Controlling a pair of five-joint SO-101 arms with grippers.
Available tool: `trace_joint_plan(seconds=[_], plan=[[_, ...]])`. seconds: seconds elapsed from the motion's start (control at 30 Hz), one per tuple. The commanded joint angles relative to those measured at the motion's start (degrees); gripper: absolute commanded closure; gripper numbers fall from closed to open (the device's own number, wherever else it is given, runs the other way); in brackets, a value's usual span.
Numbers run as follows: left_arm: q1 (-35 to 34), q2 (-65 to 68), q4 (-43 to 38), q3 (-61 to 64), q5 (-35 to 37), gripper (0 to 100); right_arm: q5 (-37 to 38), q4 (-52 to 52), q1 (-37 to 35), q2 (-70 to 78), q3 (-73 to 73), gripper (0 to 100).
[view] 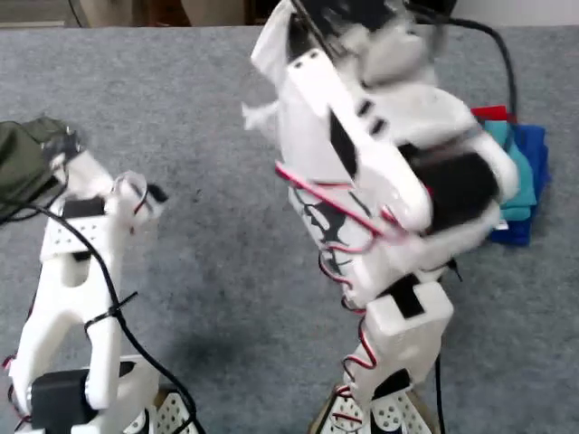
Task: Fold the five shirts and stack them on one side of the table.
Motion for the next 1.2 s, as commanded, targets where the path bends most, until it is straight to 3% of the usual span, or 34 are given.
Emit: trace_joint_plan(seconds=[0.0,0.13,0.27,0.5,0.63,0.77,1.0,1.17], plan=[[8.5,1.0,4.7,-12.2,10.2,68,0.3,2.1,2.3,-0.7,1.0,99.5],[12.8,10.3,3.3,-18.9,18.4,68,0.4,1.8,5.4,3.3,8.0,99.5],[5.7,18.3,11.6,-27.7,22.8,68,0.6,1.8,2.1,5.7,11.6,99.5],[-25.2,21.8,28.4,-39.3,22.6,68,0.6,1.3,-15.0,5.6,11.6,99.5],[-42.0,21.8,30.9,-41.0,17.8,68,0.1,-3.3,-26.9,5.4,11.1,99.5],[-53.0,21.8,31.0,-40.8,12.6,68,0.1,-11.5,-37.7,3.6,9.5,99.6],[-59.7,21.8,34.3,-40.7,8.3,68,-1.9,-29.2,-46.5,0.4,9.6,99.6],[-59.5,21.8,36.0,-40.7,8.3,68,-1.1,-35.4,-46.0,-0.7,10.2,99.6]])
